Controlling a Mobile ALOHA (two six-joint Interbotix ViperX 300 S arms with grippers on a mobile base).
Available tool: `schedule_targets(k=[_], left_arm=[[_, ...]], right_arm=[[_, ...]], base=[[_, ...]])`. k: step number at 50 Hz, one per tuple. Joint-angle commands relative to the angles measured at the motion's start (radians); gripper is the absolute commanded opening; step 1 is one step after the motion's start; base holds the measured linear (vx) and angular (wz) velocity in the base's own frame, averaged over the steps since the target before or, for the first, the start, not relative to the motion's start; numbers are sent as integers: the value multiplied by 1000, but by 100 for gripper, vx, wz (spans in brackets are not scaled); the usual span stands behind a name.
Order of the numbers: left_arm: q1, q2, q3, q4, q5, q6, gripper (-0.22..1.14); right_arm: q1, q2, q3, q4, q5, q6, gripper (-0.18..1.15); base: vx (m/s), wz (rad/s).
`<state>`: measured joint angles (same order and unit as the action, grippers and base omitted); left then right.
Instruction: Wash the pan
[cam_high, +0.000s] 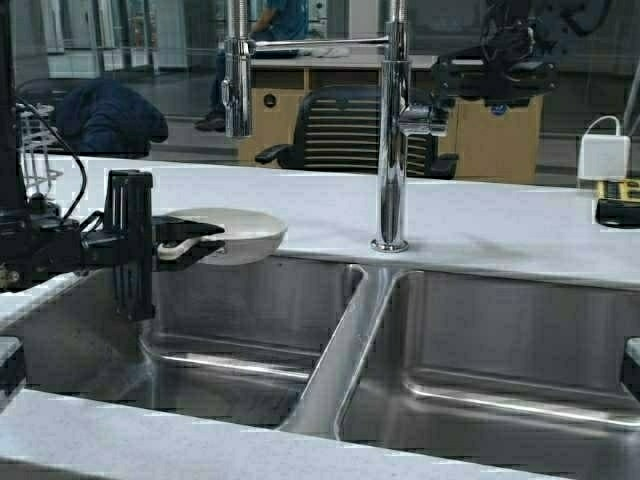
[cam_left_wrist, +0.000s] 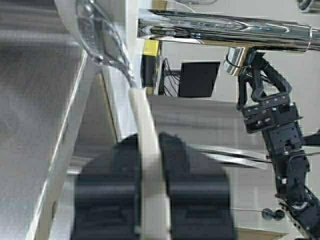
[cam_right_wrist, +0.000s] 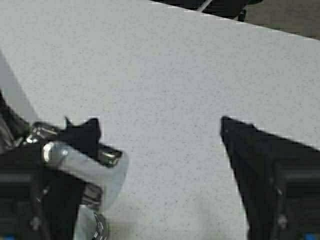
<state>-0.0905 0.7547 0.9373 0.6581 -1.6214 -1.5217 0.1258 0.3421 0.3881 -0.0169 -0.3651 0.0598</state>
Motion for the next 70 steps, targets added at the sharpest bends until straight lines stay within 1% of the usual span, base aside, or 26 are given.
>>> schedule_targets(k=[1,14,26,39,47,51,55,58,61,64,66,67,68,70], left_arm=[[0,-15,-6,8,-20,17,2],[0,-11,-9,9,-21,18,2],[0,-3,-12,11,-20,17,2],[0,0,-17,14,-21,17,2],[-2,3,-18,15,-21,18,2],[0,11,-18,15,-29,18,2],[-2,21,-17,17,-44,17,2],[0,28,-15,20,-52,18,2],[0,32,-12,23,-57,18,2],[0,34,-8,26,-60,20,2],[0,34,-3,26,-60,26,2],[0,34,-2,28,-60,31,2],[0,34,0,28,-61,37,2],[0,34,3,28,-61,46,2]], right_arm=[[-46,-49,12,23,-2,-2,101],[-80,-51,52,106,-2,12,101],[-81,-60,86,115,-2,20,101],[-28,-215,129,80,-40,18,101],[-14,-298,215,81,-40,20,101],[-14,-305,270,92,-48,26,99],[-14,-288,311,130,-69,49,89],[-14,-268,316,143,-78,67,72],[-14,-247,301,144,-78,80,46],[-14,-225,273,144,-77,89,13],[-12,-209,252,144,-77,91,-5],[-12,-198,238,144,-77,92,-10],[-11,-186,224,144,-75,92,-11],[-9,-164,193,144,-69,92,-7]], base=[[1,2],[0,1],[0,0],[0,0],[0,0],[0,-1],[-1,-2],[-1,-3],[-1,-4],[-1,-4],[-1,-4],[-1,-3],[-2,-3],[-2,-3]])
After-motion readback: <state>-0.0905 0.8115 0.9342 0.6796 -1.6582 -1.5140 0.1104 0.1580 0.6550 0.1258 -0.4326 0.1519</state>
